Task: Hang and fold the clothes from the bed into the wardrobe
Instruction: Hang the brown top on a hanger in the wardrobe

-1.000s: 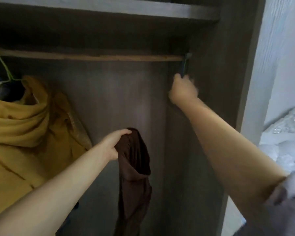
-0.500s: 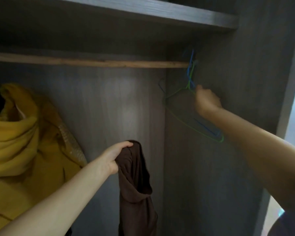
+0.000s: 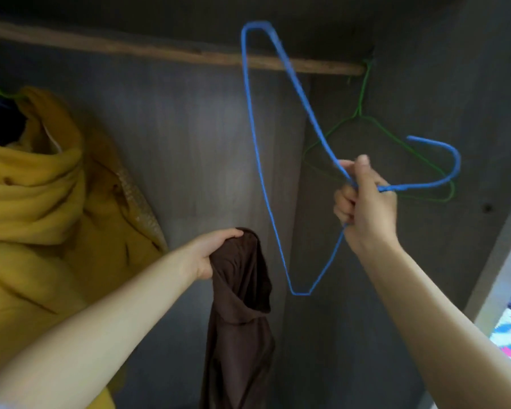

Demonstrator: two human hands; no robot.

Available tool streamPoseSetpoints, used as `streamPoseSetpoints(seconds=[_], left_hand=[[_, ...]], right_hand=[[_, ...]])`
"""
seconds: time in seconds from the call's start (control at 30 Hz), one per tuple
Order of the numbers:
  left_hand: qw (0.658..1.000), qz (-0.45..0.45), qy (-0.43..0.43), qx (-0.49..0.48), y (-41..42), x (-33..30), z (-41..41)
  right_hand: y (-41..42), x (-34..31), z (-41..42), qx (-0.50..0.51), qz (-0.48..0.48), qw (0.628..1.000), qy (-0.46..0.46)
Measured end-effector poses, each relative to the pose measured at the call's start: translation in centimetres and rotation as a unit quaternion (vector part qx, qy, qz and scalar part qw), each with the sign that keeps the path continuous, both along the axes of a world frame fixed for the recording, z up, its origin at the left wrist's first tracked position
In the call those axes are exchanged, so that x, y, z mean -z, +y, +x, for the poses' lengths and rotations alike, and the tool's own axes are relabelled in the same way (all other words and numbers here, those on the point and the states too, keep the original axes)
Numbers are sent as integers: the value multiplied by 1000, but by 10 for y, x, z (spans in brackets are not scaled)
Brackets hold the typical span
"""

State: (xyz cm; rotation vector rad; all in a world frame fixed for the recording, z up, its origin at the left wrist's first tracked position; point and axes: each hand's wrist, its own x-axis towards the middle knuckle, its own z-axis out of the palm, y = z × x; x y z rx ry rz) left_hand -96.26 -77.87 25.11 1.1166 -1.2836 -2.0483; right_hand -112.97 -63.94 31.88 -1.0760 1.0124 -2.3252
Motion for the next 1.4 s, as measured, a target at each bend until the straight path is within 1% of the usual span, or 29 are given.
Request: streamPoseSetpoints(seconds=[0.1,0.2,0.3,0.37,0.4,0.47,0.53,0.63,0.7,0.77,0.83,0.87,0.9,0.93,0.97,1.0,1.03,1.07,1.1,1.13,1.17,1.23,1.3,1.33,1.4], left_hand=[[1000,-3,-1,3,7,-2,-1],[1000,-21,3,18,14,-9,-3],[999,-49,18,9,13,-23,5],[997,-60,30,-28,5,-32,20],[996,-63,32,-58,-2,-34,29],[991,-70,21,-111,-16,-34,45],[985,-75,11,-156,-27,-25,55],[977,-86,-11,-197,-35,-7,58],[976,-82,-35,-198,-39,7,58],[977,-73,-41,-197,-41,16,55],[976,-87,-53,-192,-43,18,47],[972,-126,-67,-189,-41,19,42],[961,-192,-88,-177,-38,19,36],[941,-279,-127,-142,-35,20,31],[910,-367,-179,-77,-29,22,26],[870,-435,-232,3,-20,22,21],[824,-486,-283,70,-11,20,15],[783,-515,-331,108,-5,19,9],[759,-525,-365,123,0,19,6],[759,-515,-377,128,3,19,4],[774,-498,-369,128,3,21,4],[826,-449,-325,105,0,23,12],[872,-406,-269,38,-7,18,23],[891,-389,-235,0,-9,13,27],[909,-374,-182,-32,-6,5,33]], right_hand=[[16,-4,19,-31,-88,994,-61],[13,9,34,-49,-114,989,-75],[0,37,44,-57,-45,997,-34],[-5,58,45,-90,39,995,27],[-4,66,43,-111,87,988,59],[2,73,42,-154,182,963,127],[12,70,42,-183,262,928,190],[25,58,38,-196,340,882,262],[28,55,34,-191,370,862,291],[27,65,35,-166,413,839,312],[28,78,40,-158,476,795,342],[30,82,41,-172,501,775,345],[31,81,40,-187,512,768,336],[30,78,38,-197,509,776,317],[28,74,35,-200,501,789,293],[26,70,35,-201,496,800,273],[21,68,37,-199,497,803,261],[17,68,41,-198,505,801,253],[12,69,46,-200,519,795,241],[7,68,49,-206,532,790,225],[3,65,49,-213,539,787,210],[-2,54,43,-227,530,793,199],[-9,47,36,-218,520,799,210],[-13,48,35,-200,530,793,225],[-22,54,41,-169,562,770,249]])
